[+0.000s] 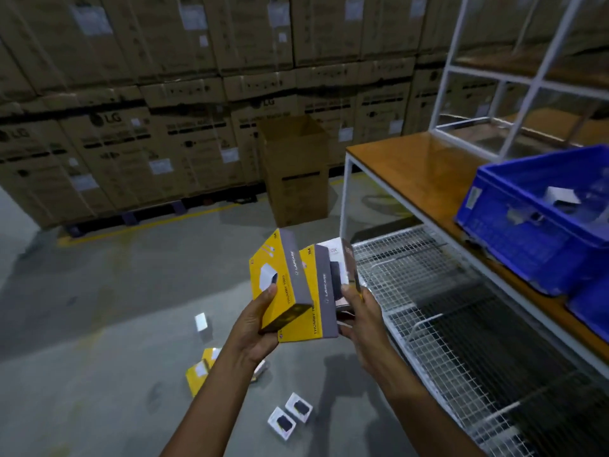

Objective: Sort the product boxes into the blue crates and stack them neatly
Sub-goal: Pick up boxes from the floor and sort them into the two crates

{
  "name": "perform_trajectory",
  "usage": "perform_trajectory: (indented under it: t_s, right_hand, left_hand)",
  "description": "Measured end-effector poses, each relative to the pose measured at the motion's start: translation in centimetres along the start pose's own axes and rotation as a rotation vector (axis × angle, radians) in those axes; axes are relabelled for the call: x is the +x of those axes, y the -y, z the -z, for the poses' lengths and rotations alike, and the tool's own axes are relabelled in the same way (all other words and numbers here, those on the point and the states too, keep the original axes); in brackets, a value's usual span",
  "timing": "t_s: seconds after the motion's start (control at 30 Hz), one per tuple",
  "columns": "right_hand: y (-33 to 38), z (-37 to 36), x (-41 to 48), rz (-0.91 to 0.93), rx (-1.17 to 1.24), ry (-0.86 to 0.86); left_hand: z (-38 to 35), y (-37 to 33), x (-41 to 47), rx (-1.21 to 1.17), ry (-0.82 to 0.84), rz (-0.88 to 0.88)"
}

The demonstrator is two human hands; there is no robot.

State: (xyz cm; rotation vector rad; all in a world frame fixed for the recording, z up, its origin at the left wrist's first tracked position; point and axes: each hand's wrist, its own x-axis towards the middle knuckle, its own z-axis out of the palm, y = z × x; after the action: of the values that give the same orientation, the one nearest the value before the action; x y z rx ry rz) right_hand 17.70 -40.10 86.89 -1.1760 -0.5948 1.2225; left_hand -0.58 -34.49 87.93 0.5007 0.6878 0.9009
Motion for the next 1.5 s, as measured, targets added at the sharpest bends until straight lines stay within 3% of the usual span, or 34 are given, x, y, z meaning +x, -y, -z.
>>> perform_trajectory:
  t_s: [0.13,0.27,0.53,0.83,1.23,1.5]
  right_hand:
    - [3.5,4.9,1.9,-0.063,0.256,-0.114]
    - [6.9,10.0,3.3,-0.016,0.336,-0.156]
    - [11.3,19.5,4.9,0.058,0.280,-0.284]
    - [16.6,25.9,7.0,0.263,0.228,-0.416]
    - [23.8,31.4,8.2,0.505,0.335,-0.834]
    - [25.2,37.1,1.0,0.614,0.361,-1.179]
  left_hand:
    - [-5.4,1.7,3.6,-0.018,0.073,0.025]
    - [-10.4,4.2,6.9,-0.004,0.118,0.066]
    - [-19.4,9.5,12.7,0.036,0.157,0.157]
    - [-27.3,11.1,21.1,0.171,0.240,0.256]
    - [-43.1,14.0,29.8,0.333,0.669,0.378]
    - [-51.8,23.5,28.2,0.513,0.901,0.505]
